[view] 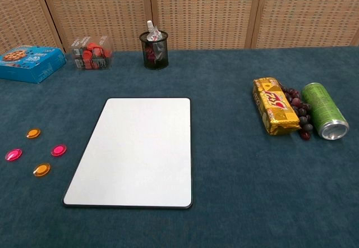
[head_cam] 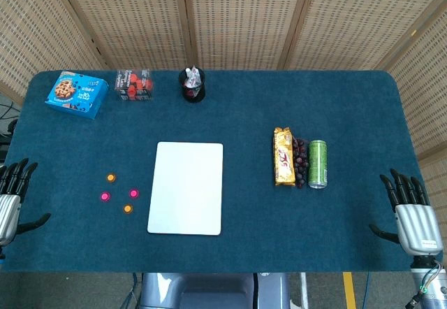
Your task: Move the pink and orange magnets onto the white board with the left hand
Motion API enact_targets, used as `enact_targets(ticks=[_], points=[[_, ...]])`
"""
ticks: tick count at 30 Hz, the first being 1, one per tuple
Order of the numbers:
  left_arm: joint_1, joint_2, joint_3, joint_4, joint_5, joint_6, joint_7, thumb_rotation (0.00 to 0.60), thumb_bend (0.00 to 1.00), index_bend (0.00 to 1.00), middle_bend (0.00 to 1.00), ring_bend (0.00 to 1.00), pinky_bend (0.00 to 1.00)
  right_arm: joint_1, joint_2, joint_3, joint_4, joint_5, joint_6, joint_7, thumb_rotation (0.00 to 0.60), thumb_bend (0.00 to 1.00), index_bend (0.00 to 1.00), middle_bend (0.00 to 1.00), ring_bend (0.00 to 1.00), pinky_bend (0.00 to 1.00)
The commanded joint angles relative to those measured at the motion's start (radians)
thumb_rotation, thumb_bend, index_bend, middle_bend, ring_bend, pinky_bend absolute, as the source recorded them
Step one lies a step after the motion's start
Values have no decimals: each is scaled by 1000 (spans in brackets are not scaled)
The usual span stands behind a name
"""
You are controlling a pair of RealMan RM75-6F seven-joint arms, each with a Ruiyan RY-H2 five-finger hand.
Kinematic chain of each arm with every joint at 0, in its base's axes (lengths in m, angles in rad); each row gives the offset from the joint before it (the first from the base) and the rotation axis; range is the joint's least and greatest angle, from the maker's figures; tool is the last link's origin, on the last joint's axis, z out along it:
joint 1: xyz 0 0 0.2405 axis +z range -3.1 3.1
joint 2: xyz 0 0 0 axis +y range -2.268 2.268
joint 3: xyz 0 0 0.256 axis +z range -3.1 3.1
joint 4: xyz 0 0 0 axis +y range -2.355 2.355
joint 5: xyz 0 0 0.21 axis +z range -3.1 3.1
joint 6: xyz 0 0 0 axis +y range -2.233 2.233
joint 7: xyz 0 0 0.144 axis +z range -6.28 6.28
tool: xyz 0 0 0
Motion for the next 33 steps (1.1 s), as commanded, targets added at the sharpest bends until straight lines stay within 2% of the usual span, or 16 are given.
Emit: enact_targets(ticks=[1,9,13,15,19,22,26,33], points=[[0,0,0,-1,0,0,0,600,0,0,0,0,0,0,0,0,2,-1,0,2,600,105,49,0,0,0],[-19,-14,3,18,1,-35,8,600,0,0,0,0,0,2,3,0,-7,4,-7,1,600,105,49,0,0,0],[-61,-32,-5,36,20,-83,-44,600,31,1,0,0,0,-1,3,-1,-1,2,-1,4,600,105,49,0,0,0],[-82,-49,-11,51,23,-105,-41,600,105,32,0,0,0,-1,4,-2,1,-2,-1,9,600,105,49,0,0,0],[-128,-72,-19,46,1,-181,-6,600,143,148,0,0,0,2,7,-3,2,0,-11,14,600,105,49,0,0,0],[-167,-82,-27,29,-39,-258,24,600,164,255,0,0,0,5,12,-4,-2,5,-22,25,600,105,49,0,0,0],[-222,-117,-40,20,-128,-368,115,600,200,296,0,0,0,8,20,-8,-3,1,-31,42,600,105,49,0,0,0],[-268,-195,-53,49,-233,-426,228,600,260,325,0,0,0,14,33,-14,-7,3,-53,64,600,105,49,0,0,0]])
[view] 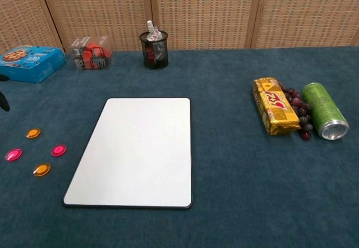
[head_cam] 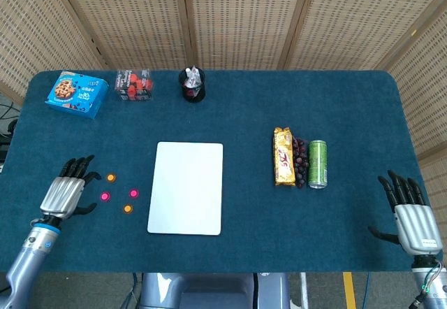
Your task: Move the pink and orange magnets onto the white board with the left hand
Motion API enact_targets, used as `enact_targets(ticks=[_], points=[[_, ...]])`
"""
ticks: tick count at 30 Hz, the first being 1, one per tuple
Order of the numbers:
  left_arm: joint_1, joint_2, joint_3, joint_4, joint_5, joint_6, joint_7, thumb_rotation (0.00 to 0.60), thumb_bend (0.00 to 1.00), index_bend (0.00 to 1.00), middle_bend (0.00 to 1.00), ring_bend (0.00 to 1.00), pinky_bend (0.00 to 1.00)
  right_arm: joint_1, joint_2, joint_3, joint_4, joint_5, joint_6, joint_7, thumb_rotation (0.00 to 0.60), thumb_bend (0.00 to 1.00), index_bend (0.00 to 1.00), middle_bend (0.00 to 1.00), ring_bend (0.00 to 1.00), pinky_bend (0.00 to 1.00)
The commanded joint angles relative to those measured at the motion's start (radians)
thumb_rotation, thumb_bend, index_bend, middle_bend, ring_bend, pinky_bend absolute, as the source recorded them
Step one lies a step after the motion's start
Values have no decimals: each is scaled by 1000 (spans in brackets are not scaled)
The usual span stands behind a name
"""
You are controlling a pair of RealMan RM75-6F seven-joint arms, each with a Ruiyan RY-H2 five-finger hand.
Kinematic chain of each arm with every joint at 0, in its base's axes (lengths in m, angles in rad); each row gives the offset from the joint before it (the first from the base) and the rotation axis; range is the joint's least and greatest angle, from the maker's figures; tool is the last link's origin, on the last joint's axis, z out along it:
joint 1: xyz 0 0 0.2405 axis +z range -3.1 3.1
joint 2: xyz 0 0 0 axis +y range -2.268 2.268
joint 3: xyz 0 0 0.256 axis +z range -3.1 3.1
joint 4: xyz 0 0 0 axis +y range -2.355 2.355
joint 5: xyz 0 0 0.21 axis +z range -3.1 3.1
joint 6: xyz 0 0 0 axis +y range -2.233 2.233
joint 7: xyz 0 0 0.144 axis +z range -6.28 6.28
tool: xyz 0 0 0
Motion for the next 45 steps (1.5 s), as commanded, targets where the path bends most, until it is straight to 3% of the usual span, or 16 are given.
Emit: enact_targets(ticks=[1,14,28,45], points=[[-33,-54,-9,23,-58,-33,62,600,263,325,0,0,0,3,5,-2,-2,1,-7,9,600,105,49,0,0,0],[-91,-143,-11,59,-142,-74,130,600,323,351,0,0,0,8,18,-7,-12,7,-26,23,600,105,49,0,0,0],[-133,-222,2,101,-198,-87,192,600,303,351,0,0,0,11,24,-8,-18,14,-36,28,600,105,49,0,0,0],[-177,-255,-2,110,-271,-101,238,600,308,360,0,0,0,14,30,-9,-24,23,-46,41,600,105,49,0,0,0]])
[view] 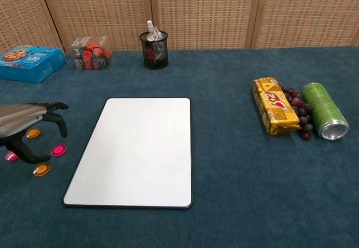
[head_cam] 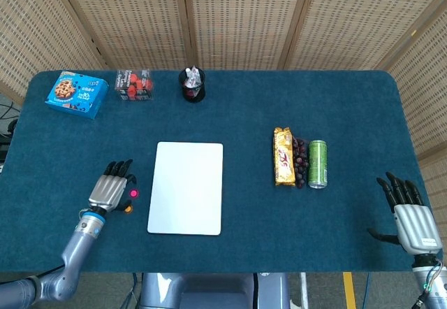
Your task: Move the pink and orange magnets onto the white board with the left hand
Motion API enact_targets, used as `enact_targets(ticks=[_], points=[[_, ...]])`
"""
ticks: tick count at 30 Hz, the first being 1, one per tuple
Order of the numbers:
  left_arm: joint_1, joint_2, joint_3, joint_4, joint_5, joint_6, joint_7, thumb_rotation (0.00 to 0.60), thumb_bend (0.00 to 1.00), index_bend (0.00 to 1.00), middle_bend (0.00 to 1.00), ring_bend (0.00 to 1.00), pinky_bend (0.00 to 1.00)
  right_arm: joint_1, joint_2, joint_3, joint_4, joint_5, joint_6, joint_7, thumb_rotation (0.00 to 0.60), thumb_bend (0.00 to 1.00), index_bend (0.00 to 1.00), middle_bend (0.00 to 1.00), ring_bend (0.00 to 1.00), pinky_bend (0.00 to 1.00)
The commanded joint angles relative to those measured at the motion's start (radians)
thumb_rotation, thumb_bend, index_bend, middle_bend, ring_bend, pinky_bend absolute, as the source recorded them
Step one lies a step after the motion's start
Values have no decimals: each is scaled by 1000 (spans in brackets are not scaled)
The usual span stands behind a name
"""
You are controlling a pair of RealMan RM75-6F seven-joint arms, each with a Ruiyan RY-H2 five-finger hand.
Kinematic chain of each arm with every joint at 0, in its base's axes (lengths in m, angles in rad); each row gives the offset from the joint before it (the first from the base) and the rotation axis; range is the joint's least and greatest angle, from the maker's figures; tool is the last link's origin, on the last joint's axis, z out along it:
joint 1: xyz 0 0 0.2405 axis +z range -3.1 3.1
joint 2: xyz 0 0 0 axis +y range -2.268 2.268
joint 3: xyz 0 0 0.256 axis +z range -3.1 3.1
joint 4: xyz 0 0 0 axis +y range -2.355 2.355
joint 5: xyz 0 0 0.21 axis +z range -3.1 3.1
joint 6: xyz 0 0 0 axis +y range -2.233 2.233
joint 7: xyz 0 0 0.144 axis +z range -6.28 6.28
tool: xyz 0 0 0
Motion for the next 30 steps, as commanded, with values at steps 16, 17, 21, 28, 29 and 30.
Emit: enact_targets(ticks=[16,17,21,28,29,30], points=[[-29,-33,5,27,-48,-2,15,600,315,432,0,0,0,2,5,-1,-6,7,-8,8,600,105,49,0,0,0],[-30,-35,6,29,-49,-1,15,600,316,452,0,0,0,2,6,-1,-6,8,-8,9,600,105,49,0,0,0],[-31,-39,9,34,-54,5,17,600,321,566,0,0,0,2,6,-1,-6,8,-9,11,600,105,49,0,0,0],[-36,-31,6,21,-59,15,19,600,323,589,0,0,0,3,8,0,-10,11,-12,11,600,105,49,0,0,0],[-37,-23,2,5,-56,21,17,600,323,589,0,0,0,3,8,-1,-10,12,-12,12,600,105,49,0,0,0],[-38,-17,0,-6,-55,24,18,600,323,589,0,0,0,3,8,-1,-10,12,-13,13,600,105,49,0,0,0]])
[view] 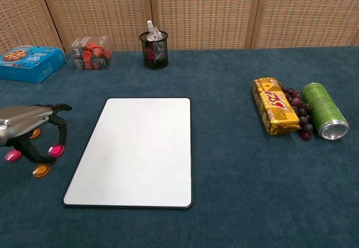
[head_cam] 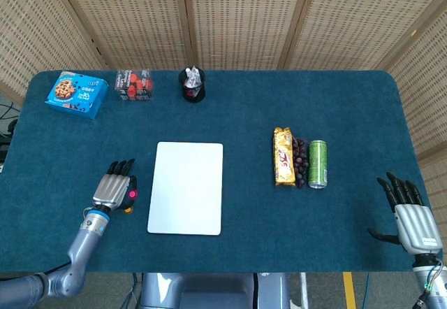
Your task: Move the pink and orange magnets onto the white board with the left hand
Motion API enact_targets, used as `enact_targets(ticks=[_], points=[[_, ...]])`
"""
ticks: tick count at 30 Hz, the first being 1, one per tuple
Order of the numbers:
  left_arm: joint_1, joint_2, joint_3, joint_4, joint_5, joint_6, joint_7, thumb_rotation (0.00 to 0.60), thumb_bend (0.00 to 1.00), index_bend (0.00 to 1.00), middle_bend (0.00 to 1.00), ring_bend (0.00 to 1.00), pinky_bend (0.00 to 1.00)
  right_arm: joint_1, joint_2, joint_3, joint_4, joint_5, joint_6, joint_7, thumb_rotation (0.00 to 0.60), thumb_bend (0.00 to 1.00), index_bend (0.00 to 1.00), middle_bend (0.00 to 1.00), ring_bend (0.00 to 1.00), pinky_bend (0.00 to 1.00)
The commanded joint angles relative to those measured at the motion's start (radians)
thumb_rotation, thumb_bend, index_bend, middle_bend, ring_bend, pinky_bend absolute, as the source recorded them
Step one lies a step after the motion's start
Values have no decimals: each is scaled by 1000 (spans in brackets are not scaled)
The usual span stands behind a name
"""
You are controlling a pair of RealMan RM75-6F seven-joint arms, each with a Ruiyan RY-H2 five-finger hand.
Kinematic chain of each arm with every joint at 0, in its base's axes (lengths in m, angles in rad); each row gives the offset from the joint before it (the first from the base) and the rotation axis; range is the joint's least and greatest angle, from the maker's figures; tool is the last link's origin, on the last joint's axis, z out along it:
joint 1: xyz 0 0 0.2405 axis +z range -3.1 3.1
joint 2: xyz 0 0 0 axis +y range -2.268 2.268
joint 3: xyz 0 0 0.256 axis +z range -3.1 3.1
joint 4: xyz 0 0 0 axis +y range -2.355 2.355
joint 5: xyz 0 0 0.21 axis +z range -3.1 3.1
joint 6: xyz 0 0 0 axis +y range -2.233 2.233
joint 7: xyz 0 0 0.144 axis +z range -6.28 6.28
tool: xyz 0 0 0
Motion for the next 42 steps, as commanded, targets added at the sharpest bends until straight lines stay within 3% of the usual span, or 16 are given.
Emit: enact_targets(ticks=[1,8,16,19,21,25,30,34,42], points=[[-4,19,-7,-37,5,12,2,600,323,589,0,0,0,0,1,0,-1,1,-1,1,600,105,49,0,0,0],[-43,40,-32,-140,-6,17,47,600,318,589,0,0,0,1,3,-1,-4,3,-5,-1,600,105,49,0,0,0],[-113,-33,-48,-161,-105,-2,146,600,307,587,0,0,0,1,5,-1,-3,6,-6,6,600,105,49,0,0,0],[-133,-67,-42,-160,-151,5,185,600,278,486,0,0,0,2,6,0,-3,9,-10,12,600,105,49,0,0,0],[-138,-73,-40,-160,-168,12,193,600,263,363,0,0,0,3,7,0,-3,9,-12,17,600,105,49,0,0,0],[-139,-58,-34,-174,-167,30,188,600,258,324,0,0,0,4,8,-1,-2,9,-15,22,600,105,49,0,0,0],[-112,11,-6,-222,-117,53,142,600,264,324,0,0,0,4,10,-1,-5,9,-15,20,600,105,49,0,0,0],[-58,94,54,-248,-30,69,63,600,273,323,0,0,0,3,9,-2,-7,9,-14,17,600,105,49,0,0,0],[46,191,152,-159,165,89,-168,600,276,323,0,0,0,4,11,-3,-12,9,-16,7,600,105,49,0,0,0]])
